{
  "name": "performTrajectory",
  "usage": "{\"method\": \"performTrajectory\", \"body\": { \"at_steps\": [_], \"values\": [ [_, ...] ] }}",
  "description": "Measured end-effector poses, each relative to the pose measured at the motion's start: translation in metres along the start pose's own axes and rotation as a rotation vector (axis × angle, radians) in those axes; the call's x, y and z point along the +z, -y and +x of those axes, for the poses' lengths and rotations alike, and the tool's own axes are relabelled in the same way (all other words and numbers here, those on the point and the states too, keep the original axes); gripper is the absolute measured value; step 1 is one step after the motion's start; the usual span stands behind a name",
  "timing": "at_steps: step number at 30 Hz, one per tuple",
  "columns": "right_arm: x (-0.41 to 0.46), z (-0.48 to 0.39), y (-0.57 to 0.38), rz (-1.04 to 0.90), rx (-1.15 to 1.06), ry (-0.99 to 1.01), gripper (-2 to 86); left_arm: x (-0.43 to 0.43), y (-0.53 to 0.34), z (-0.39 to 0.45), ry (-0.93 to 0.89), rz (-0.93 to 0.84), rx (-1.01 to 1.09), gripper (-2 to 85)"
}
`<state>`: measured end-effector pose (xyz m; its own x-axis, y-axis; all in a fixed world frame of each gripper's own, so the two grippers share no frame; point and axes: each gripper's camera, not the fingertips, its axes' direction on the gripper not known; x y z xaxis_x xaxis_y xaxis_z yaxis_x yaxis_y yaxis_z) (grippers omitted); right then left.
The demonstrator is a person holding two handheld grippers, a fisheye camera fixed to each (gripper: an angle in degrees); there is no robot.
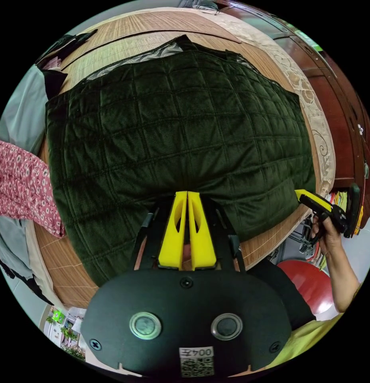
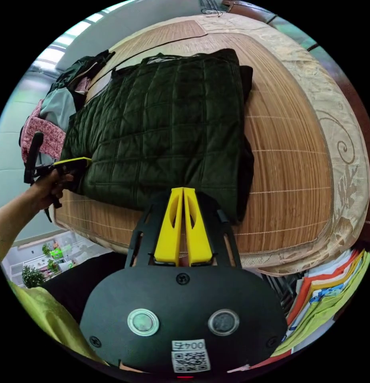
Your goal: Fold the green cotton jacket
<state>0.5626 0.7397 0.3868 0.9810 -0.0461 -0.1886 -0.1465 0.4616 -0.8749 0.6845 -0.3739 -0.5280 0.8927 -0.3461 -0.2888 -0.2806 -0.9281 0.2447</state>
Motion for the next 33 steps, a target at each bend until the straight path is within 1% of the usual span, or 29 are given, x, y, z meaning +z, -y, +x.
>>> {"method": "performTrajectory", "body": {
  "at_steps": [3, 6, 8, 9, 10, 11, 12, 14, 16, 17, 18, 19, 20, 22, 25, 27, 29, 33],
  "values": [
    [0.001, -0.01, 0.009, -0.014, 0.016, -0.051, -0.7, -0.001, -0.014, -0.01, -0.008, 0.046, -0.007, 0.2],
    [0.0, -0.003, 0.012, -0.012, 0.074, -0.01, -0.4, -0.001, -0.03, -0.027, -0.06, 0.106, -0.011, 0.1],
    [-0.003, 0.007, 0.017, -0.03, 0.108, 0.046, 0.0, 0.0, -0.041, -0.052, -0.182, 0.128, -0.064, 0.1],
    [-0.007, 0.016, 0.02, -0.05, 0.142, 0.099, 0.5, 0.001, -0.043, -0.059, -0.223, 0.125, -0.086, 0.2],
    [-0.013, 0.026, 0.021, -0.055, 0.176, 0.158, 1.7, 0.001, -0.047, -0.074, -0.307, 0.108, -0.133, 0.2],
    [-0.018, 0.03, 0.02, -0.043, 0.202, 0.182, 2.2, -0.003, -0.052, -0.088, -0.375, 0.106, -0.173, 0.2],
    [-0.03, 0.038, 0.016, 0.006, 0.247, 0.24, 4.8, -0.007, -0.056, -0.095, -0.39, 0.127, -0.19, 0.2],
    [-0.044, 0.041, 0.011, 0.061, 0.267, 0.368, 7.5, -0.03, -0.082, -0.123, -0.425, 0.247, -0.231, 0.5],
    [-0.053, 0.035, 0.005, 0.107, 0.271, 0.535, 11.3, -0.046, -0.109, -0.148, -0.458, 0.323, -0.257, 0.9],
    [-0.052, 0.033, 0.004, 0.105, 0.278, 0.572, 12.0, -0.056, -0.129, -0.164, -0.451, 0.362, -0.26, 1.3],
    [-0.047, 0.029, 0.002, 0.093, 0.297, 0.662, 13.3, -0.06, -0.139, -0.172, -0.436, 0.37, -0.249, 1.7],
    [-0.037, 0.027, 0.0, 0.08, 0.339, 0.766, 13.6, -0.067, -0.156, -0.184, -0.383, 0.356, -0.216, 2.5],
    [-0.031, 0.027, -0.002, 0.074, 0.373, 0.818, 13.8, -0.071, -0.171, -0.193, -0.331, 0.325, -0.17, 3.7],
    [-0.003, 0.028, -0.012, 0.062, 0.56, 1.024, 13.5, -0.074, -0.189, -0.201, -0.258, 0.272, -0.086, 6.1],
    [0.021, 0.022, -0.023, 0.097, 0.747, 1.212, 12.7, -0.073, -0.2, -0.201, -0.182, 0.198, 0.047, 9.1],
    [0.026, 0.014, -0.019, 0.08, 0.768, 1.228, 11.5, -0.071, -0.197, -0.197, -0.146, 0.17, 0.127, 9.9],
    [0.026, 0.005, -0.012, 0.06, 0.76, 1.202, 11.1, -0.07, -0.184, -0.188, -0.104, 0.151, 0.232, 10.1],
    [0.024, -0.007, 0.004, 0.001, 0.785, 1.034, 9.6, -0.066, -0.165, -0.178, -0.065, 0.13, 0.375, 9.0]
  ]
}}
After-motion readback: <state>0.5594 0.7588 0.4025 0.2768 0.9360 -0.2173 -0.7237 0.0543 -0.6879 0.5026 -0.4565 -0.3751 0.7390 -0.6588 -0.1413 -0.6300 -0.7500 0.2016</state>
